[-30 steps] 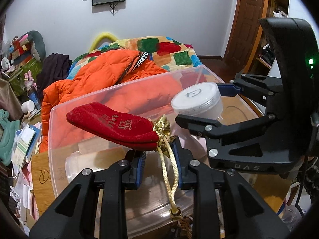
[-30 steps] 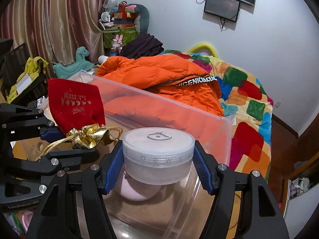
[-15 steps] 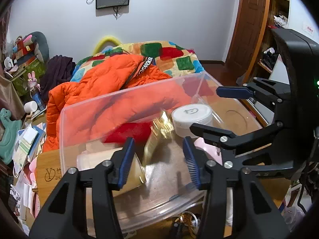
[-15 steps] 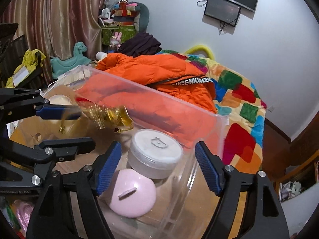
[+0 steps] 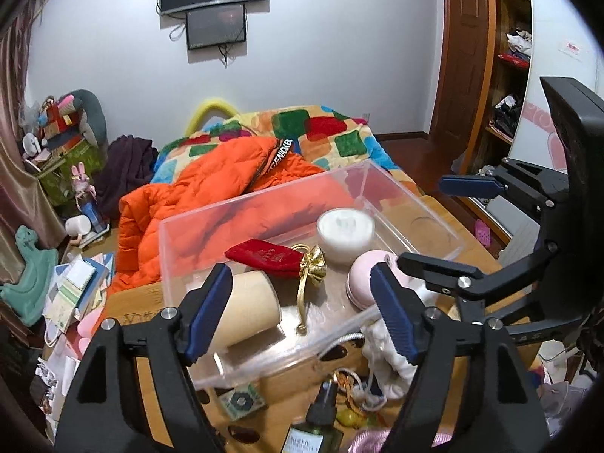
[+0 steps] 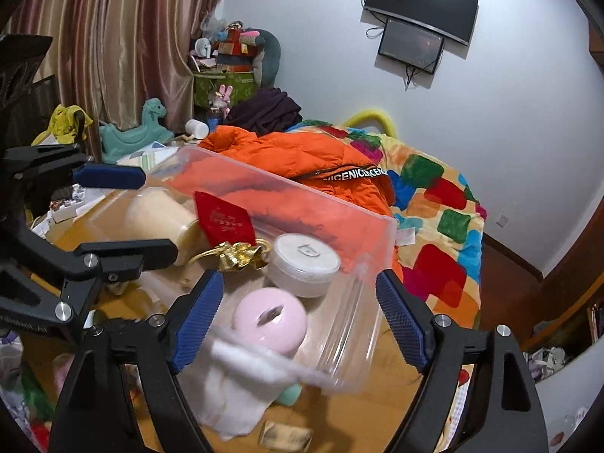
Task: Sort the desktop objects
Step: 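Open the left gripper to drop the red pouch in the bin while the right releases the white container, then withdraw both grippers from the bin toward the green bottle and soap bar, then grasp the green pump bottle with the left gripper while the right grasps the beige soap bar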
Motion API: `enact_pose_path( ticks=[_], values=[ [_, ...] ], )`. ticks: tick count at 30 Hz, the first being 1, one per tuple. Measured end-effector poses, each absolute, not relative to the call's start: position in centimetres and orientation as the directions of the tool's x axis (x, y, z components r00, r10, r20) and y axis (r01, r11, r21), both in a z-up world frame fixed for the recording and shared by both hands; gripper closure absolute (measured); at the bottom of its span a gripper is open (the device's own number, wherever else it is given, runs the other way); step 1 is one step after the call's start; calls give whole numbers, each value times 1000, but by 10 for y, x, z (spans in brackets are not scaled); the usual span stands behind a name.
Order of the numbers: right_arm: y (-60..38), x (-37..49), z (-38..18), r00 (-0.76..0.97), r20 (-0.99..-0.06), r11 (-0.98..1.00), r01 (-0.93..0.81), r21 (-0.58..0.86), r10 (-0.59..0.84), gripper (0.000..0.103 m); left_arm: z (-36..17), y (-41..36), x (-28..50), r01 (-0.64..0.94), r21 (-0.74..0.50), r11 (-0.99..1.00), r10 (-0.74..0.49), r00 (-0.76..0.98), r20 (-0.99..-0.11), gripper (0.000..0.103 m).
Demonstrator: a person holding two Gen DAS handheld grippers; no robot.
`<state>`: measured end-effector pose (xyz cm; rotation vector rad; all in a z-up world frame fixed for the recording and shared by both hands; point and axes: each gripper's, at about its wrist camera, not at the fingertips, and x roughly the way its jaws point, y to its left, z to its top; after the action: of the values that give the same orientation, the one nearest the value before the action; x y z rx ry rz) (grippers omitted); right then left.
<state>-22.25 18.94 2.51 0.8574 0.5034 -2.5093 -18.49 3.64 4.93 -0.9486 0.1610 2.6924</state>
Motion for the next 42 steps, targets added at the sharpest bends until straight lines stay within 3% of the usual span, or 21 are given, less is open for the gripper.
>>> enact_pose_path(
  ticks=[5, 20, 38, 42],
  values=[
    [191, -199, 30, -727, -622, -834, 511, -209, -290, 20, 55, 32, -166, -281, 44, -959, 198, -772, -604, 19],
    [223, -154, 27, -763, -584, -862, 465, -201, -276, 15, 42, 3, -128, -219, 64, -974, 136, -783, -607, 12],
    [260, -143, -57, -676, -714, -910, 390, -139, -181, 15, -30, -4, -109, -255, 34, -966, 156, -687, -710, 13],
    [263, -152, -67, -670, -721, -922, 369, -120, -174, 21, -37, -1, -117, -248, -1, -969, 173, -672, -720, 16]
  ],
)
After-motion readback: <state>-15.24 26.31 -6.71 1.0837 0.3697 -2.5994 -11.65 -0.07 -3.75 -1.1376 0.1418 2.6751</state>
